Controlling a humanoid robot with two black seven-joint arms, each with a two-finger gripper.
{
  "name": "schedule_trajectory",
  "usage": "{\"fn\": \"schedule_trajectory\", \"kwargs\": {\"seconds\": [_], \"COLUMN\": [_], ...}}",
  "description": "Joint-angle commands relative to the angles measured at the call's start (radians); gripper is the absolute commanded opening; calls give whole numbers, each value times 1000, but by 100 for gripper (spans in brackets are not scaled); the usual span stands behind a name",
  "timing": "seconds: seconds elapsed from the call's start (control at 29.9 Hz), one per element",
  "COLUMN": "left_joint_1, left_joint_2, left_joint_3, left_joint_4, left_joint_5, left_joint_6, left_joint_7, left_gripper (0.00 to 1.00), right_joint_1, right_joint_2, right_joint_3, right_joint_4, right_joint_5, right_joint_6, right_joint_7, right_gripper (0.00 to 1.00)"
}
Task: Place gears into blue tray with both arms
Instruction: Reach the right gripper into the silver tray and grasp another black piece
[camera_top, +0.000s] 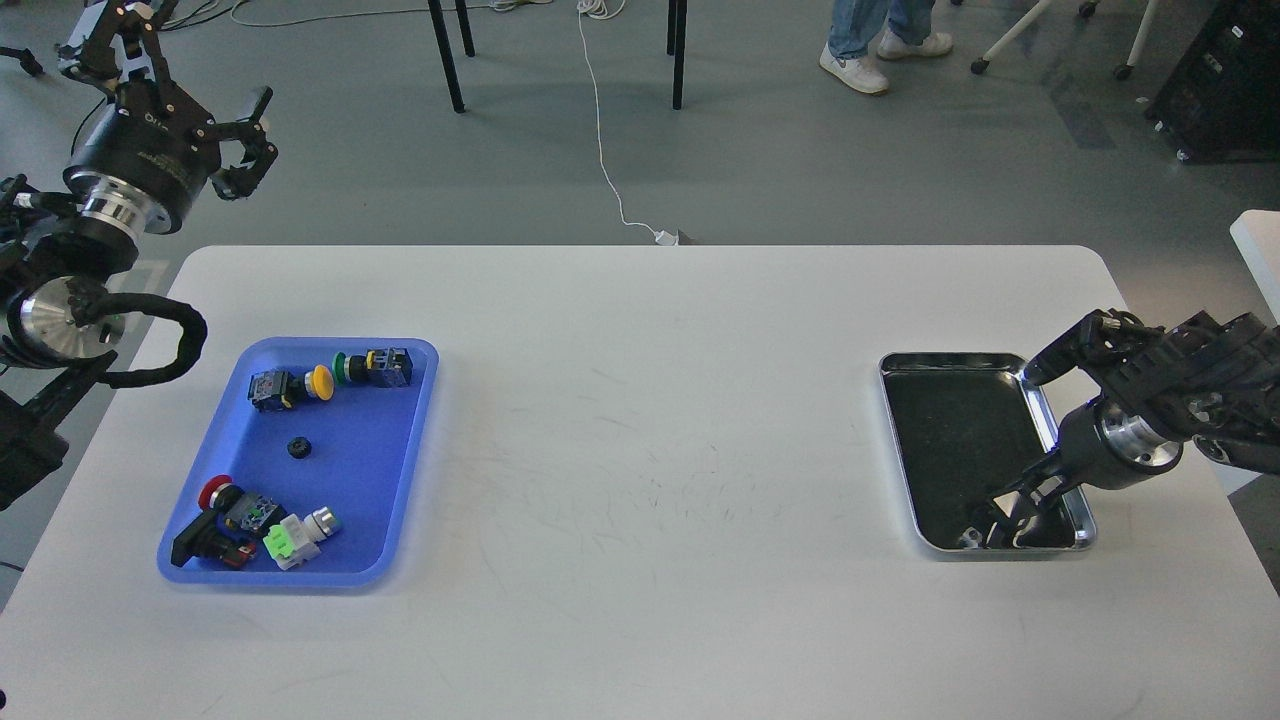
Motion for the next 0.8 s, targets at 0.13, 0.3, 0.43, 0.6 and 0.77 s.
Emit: {"fn": "schedule_trajectory", "kwargs": {"seconds": [0.13, 0.3, 0.43, 0.6, 0.77], "left_joint_1": [2, 2, 2, 2, 2], "left_joint_2": [0, -1, 0, 0, 2], "left_joint_3": [5, 5, 3, 3, 3], "left_joint_4": [2, 0, 0, 2, 0], "left_joint_5": [3, 1, 1, 1, 1], "left_joint_6": [-1, -1, -3, -21, -21], "left_joint_7": [0, 0, 0, -1, 0], "left_gripper": [98, 98, 98, 98, 98], "right_joint_1": [-11, -13, -13, -11, -11], "right_joint_2": [1, -7, -16, -8, -11], "right_joint_3": [14, 11, 12, 15, 9], "right_joint_4": [1, 7, 7, 9, 3], "right_joint_5": [1, -4, -4, -2, -9], "right_joint_6": [-1, 1, -1, -1, -1], "right_joint_7": [1, 1, 3, 4, 38], "right_gripper": [58, 54, 54, 43, 30]}}
